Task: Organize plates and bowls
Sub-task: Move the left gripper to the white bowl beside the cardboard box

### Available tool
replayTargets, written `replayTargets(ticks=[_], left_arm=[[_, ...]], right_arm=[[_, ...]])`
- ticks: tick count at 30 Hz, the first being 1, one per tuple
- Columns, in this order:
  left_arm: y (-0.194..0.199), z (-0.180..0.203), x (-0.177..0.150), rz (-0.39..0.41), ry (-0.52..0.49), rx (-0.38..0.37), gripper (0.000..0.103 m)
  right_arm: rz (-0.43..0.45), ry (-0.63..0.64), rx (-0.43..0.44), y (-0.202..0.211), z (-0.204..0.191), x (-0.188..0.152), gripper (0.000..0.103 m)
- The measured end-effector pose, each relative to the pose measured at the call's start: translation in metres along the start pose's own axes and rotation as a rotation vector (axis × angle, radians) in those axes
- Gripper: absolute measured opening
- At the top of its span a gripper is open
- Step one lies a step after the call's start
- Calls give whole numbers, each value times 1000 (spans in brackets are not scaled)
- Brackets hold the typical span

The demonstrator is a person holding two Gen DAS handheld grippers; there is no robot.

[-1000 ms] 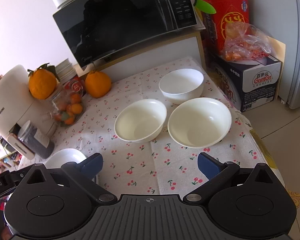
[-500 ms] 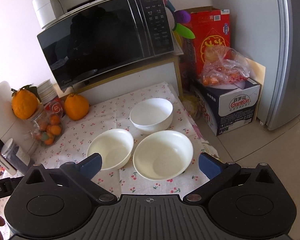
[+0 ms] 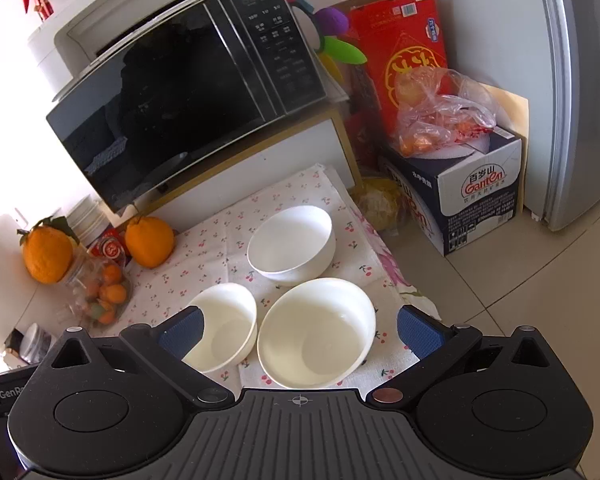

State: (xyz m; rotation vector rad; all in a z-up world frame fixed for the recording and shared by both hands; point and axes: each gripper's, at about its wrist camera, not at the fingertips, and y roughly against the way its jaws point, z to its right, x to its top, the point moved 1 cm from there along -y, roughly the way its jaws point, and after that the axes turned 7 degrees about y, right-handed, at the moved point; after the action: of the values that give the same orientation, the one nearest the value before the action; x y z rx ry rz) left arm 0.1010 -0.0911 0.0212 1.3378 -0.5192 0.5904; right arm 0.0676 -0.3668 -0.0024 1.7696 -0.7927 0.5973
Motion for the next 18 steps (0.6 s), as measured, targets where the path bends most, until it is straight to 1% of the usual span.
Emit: replayTargets(ticks=[3, 5, 7, 9, 12, 15, 18], left_arm=[[-11, 9, 7, -6, -22, -37, 102], [-21, 18, 13, -9, -45, -19, 102], [-29, 28, 19, 16, -71, 11, 102], [-40, 38, 25, 0, -97, 7, 102], [-56, 51, 34, -31, -88, -1, 102], [-71, 60, 44, -31, -94, 6, 102], [-85, 59, 53, -46, -81, -15, 102]], right_arm=[[-9, -28, -13, -6, 7, 3, 103], [-16, -46, -12, -10, 11, 5, 103], [-17, -53, -21, -13, 14, 10, 103], [-17, -53, -33, -18, 16, 16, 103], [-30, -78, -59, -34, 21, 28, 103], [-47, -87, -88, -52, 27, 40, 103], [-55, -77, -137, -68, 31, 50, 103]])
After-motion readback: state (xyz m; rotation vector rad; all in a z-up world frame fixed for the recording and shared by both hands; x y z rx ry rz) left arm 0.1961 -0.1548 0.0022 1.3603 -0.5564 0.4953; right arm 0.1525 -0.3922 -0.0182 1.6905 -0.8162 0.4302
